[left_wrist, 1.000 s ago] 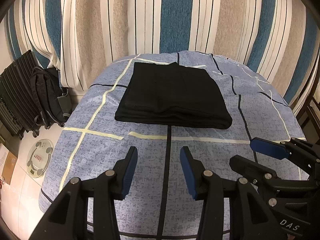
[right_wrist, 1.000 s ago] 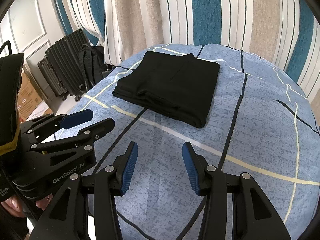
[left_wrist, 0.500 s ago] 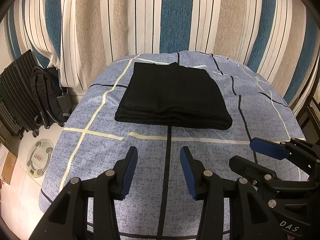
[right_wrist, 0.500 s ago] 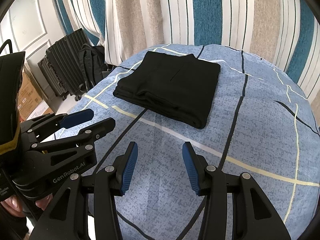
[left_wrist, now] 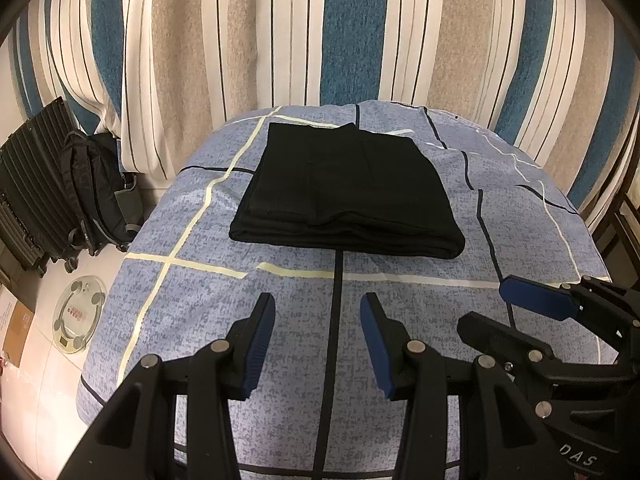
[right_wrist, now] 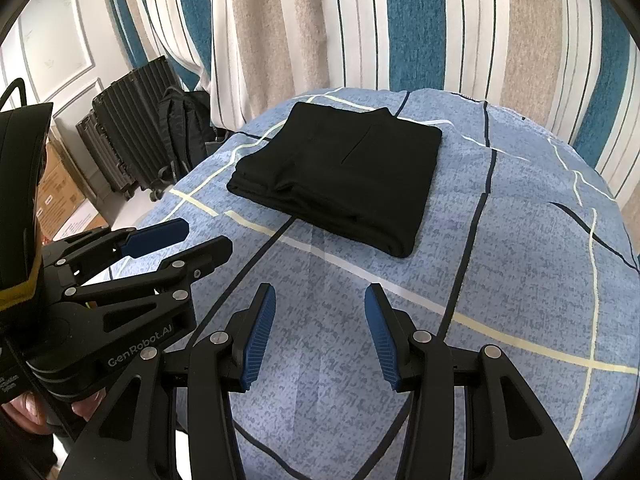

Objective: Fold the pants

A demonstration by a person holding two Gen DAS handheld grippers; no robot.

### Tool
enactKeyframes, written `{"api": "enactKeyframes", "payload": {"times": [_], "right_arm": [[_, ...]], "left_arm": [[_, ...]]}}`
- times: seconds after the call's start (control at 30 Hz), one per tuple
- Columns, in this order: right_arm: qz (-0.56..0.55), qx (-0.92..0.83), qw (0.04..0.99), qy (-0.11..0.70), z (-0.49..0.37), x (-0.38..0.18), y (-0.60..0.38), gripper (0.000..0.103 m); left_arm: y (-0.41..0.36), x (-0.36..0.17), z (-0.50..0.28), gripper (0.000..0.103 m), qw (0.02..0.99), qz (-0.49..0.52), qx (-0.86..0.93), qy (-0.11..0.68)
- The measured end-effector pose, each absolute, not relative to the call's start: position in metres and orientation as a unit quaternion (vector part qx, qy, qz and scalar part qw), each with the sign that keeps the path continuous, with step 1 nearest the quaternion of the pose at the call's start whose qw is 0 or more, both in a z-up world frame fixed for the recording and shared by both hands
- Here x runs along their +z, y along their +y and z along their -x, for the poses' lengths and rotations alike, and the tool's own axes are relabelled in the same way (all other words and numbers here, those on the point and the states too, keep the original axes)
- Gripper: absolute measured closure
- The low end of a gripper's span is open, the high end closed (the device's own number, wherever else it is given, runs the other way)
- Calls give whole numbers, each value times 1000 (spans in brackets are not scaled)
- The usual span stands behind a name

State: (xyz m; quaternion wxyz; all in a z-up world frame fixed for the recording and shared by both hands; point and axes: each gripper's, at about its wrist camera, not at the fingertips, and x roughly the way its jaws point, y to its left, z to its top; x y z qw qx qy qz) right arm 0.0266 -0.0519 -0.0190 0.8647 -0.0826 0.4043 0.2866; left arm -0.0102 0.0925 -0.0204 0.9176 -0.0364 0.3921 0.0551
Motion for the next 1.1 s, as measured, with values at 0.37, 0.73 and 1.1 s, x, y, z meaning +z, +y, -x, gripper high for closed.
{"api": "enactKeyframes", "payload": {"times": [0.37,0.73,1.1], "right_arm": [[83,287,864,405,-27,-20,-52,56],[82,287,864,406,-27,-21,-52,56],[82,288,863,407,-25,-26,-54,56]], "left_arm": [[92,-23,11,56,916,38,60,396],[92,-24,10,56,914,40,61,399],[92,-22,8,56,916,43,70,392]]}}
